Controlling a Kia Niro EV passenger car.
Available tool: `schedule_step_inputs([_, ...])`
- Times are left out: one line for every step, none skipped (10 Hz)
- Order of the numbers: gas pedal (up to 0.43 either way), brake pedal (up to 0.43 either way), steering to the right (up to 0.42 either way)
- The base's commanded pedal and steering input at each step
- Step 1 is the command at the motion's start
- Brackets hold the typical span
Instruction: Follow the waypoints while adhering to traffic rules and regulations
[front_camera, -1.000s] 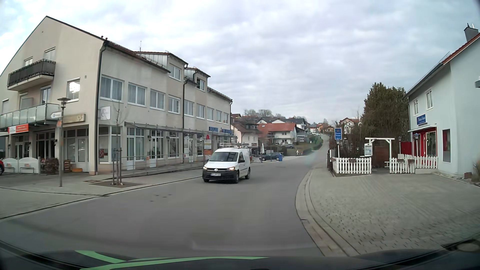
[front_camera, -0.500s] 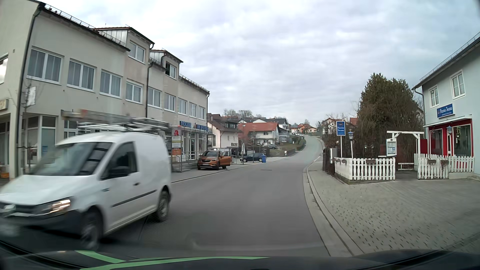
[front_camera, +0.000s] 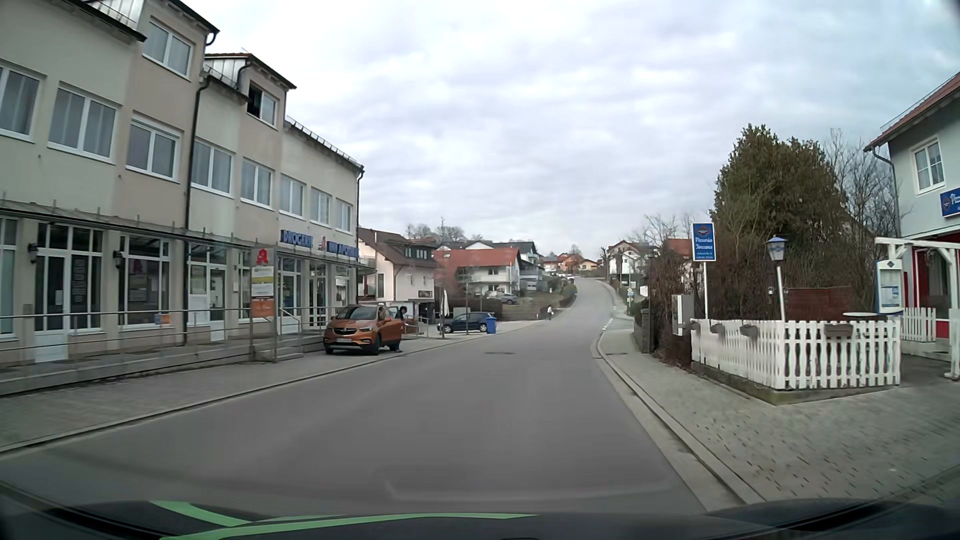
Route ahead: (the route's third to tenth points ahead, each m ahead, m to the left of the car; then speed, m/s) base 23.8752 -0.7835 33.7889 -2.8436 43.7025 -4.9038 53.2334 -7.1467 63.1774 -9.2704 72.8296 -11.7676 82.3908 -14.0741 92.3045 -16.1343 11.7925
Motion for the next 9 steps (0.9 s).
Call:
schedule_step_inputs([0.079,0.0,0.048])
schedule_step_inputs([0.079,0.0,0.047])
schedule_step_inputs([0.079,0.0,0.047])
schedule_step_inputs([0.087,0.0,0.047])
schedule_step_inputs([0.087,0.0,0.046])
schedule_step_inputs([0.087,0.0,0.046])
schedule_step_inputs([0.087,0.0,0.045])
schedule_step_inputs([0.087,0.0,0.043])
schedule_step_inputs([0.087,0.0,0.039])
